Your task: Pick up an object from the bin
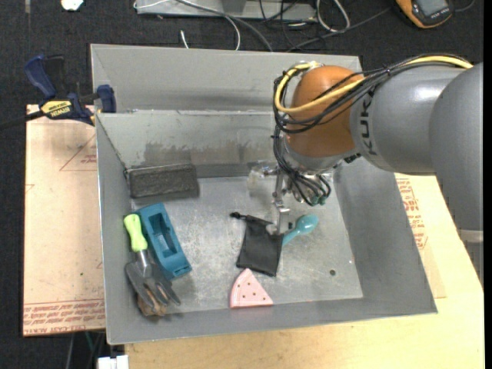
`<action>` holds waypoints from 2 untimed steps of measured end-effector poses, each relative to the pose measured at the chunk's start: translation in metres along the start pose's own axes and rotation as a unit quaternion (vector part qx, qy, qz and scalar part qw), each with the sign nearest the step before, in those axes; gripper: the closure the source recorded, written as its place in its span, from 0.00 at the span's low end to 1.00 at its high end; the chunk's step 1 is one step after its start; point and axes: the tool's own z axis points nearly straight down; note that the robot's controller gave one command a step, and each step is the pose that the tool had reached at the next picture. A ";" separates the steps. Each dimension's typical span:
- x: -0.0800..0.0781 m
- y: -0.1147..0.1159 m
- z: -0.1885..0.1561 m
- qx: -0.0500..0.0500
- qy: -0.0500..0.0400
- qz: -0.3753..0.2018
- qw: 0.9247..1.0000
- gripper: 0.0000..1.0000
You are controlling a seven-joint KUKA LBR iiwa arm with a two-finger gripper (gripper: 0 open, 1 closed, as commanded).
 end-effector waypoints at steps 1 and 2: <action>0.008 0.005 -0.004 -0.001 0.004 0.055 0.998 0.00; 0.002 0.001 0.002 0.000 0.000 0.054 0.999 0.00</action>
Offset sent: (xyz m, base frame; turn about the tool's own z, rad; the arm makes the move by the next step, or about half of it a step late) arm 0.0018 -0.0044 -0.0179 0.0374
